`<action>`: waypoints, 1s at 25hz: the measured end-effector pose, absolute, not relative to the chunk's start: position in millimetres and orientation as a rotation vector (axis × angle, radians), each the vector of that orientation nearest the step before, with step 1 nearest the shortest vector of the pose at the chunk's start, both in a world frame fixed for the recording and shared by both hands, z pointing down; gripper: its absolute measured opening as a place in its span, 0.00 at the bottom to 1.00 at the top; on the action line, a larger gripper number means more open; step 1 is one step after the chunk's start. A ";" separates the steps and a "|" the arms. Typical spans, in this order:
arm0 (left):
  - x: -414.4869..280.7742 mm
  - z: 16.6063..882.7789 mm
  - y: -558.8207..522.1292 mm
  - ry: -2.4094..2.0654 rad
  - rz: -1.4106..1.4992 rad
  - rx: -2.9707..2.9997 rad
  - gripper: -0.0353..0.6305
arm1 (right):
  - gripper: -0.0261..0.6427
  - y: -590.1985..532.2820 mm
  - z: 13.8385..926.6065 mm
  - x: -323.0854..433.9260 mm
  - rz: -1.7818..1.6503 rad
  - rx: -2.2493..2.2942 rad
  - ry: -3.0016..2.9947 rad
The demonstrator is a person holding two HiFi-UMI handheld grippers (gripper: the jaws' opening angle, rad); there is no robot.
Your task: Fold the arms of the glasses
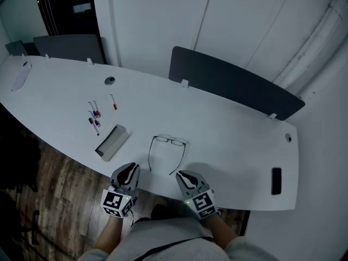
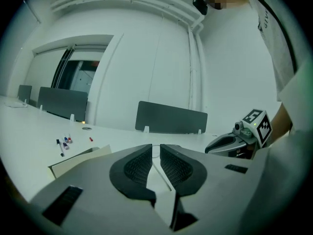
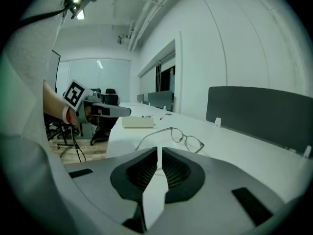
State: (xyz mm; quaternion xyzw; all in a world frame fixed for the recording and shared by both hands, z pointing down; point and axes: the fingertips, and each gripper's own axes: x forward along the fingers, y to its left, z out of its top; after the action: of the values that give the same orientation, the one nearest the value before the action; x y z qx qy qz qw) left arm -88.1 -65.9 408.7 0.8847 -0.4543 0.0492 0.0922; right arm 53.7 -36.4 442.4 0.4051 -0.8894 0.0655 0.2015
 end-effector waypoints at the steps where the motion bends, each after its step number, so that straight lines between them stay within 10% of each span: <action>1: -86.0 411.9 -70.4 -1.339 0.168 2.629 0.14 | 0.07 -41.7 445.9 57.5 0.140 1.120 -2.453; 12: -91.8 461.0 -96.7 -1.372 0.970 2.832 0.25 | 0.32 -83.6 492.5 98.0 -0.626 0.833 -1.884; 25: -75.2 486.4 -133.7 -1.193 1.317 2.984 0.30 | 0.34 -115.5 506.9 80.3 -0.851 0.718 -1.764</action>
State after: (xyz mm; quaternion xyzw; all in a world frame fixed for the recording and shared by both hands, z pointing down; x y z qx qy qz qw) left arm -75.2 -133.7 486.4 0.8475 -0.3387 0.3740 -0.1647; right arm 80.3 -115.5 506.9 0.2972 -0.7306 -0.3526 0.5035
